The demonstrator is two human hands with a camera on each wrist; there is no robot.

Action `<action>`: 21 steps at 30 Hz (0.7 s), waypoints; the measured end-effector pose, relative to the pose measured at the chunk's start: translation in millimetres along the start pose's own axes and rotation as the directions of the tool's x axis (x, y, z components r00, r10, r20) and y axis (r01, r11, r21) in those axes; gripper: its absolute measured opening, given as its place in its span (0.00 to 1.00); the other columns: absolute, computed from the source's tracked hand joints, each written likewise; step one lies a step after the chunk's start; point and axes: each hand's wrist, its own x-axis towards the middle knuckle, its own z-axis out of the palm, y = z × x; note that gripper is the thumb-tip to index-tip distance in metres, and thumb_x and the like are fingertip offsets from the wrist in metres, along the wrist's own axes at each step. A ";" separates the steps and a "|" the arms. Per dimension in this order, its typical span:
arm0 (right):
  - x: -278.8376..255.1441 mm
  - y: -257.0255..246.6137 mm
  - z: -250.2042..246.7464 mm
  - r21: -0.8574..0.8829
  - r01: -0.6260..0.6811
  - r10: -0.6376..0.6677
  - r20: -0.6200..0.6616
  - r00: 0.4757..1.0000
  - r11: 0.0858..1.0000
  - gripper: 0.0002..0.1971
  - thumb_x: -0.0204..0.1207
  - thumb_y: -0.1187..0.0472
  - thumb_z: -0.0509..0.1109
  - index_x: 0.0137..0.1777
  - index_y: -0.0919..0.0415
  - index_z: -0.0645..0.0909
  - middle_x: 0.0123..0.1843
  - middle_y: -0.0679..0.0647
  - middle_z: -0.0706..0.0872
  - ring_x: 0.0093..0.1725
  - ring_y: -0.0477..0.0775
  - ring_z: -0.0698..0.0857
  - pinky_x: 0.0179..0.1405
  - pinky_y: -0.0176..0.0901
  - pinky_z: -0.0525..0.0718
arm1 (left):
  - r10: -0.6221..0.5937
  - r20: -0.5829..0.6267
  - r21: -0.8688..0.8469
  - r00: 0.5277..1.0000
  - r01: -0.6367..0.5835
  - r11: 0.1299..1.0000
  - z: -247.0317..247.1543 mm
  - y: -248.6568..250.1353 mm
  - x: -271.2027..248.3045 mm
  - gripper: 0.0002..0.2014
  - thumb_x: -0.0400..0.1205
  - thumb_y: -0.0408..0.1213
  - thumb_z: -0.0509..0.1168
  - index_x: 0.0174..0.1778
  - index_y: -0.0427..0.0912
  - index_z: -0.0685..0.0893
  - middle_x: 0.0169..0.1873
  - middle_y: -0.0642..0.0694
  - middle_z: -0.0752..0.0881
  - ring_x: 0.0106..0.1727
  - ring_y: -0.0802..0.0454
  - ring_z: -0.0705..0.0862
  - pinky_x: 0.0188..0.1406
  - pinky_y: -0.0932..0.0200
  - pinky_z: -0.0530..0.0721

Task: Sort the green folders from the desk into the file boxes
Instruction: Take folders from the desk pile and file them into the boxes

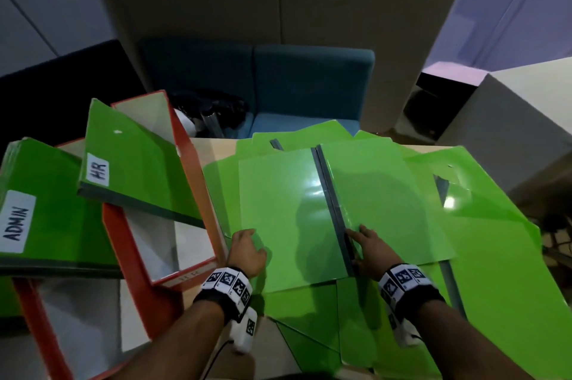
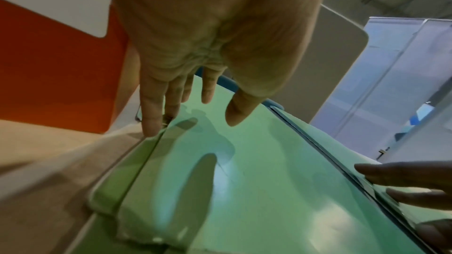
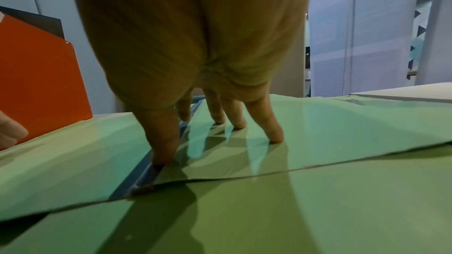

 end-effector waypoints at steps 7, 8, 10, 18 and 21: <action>3.3 -6.9 -8.2 -0.109 0.003 0.009 0.104 0.995 0.994 0.41 0.75 0.58 0.73 0.83 0.45 0.54 0.86 0.58 0.47 0.84 0.66 0.49 0.78 0.65 0.63 | -0.107 -0.058 -0.043 0.993 0.105 0.994 -5.0 -0.1 8.3 0.30 0.79 0.35 0.69 0.77 0.40 0.69 0.74 0.37 0.71 0.69 0.39 0.77 0.71 0.47 0.78; 2.5 -6.7 -8.7 -0.140 0.009 0.010 0.138 0.990 0.990 0.44 0.73 0.55 0.75 0.84 0.46 0.52 0.86 0.59 0.45 0.84 0.67 0.47 0.78 0.66 0.63 | -0.121 -0.066 -0.061 0.990 0.117 0.991 -5.5 -1.5 10.8 0.30 0.78 0.36 0.69 0.77 0.40 0.70 0.73 0.37 0.73 0.68 0.38 0.78 0.69 0.47 0.79; 1.2 -5.2 -7.4 -0.192 0.031 0.006 0.188 0.982 0.981 0.52 0.68 0.52 0.79 0.84 0.45 0.47 0.85 0.59 0.41 0.83 0.69 0.44 0.77 0.69 0.63 | -0.163 -0.080 -0.120 0.983 0.153 0.981 -7.7 -3.9 13.9 0.29 0.77 0.37 0.70 0.76 0.39 0.72 0.72 0.36 0.76 0.66 0.38 0.80 0.67 0.47 0.81; -5.8 -2.6 1.9 -0.261 0.047 -0.009 0.145 0.989 0.964 0.55 0.71 0.63 0.76 0.83 0.44 0.37 0.85 0.59 0.37 0.83 0.68 0.42 0.74 0.76 0.61 | -0.286 -0.058 -0.307 0.956 0.256 0.917 -17.0 -2.3 18.8 0.30 0.78 0.40 0.69 0.77 0.40 0.71 0.70 0.39 0.80 0.63 0.38 0.83 0.64 0.45 0.83; -5.7 1.5 5.7 -0.256 0.060 -0.021 0.150 0.989 0.965 0.56 0.71 0.60 0.76 0.83 0.42 0.34 0.84 0.59 0.34 0.83 0.69 0.39 0.75 0.78 0.57 | -0.284 -0.043 -0.317 0.958 0.256 0.913 -23.4 4.0 11.5 0.31 0.78 0.41 0.68 0.78 0.40 0.71 0.67 0.39 0.81 0.62 0.38 0.83 0.63 0.50 0.82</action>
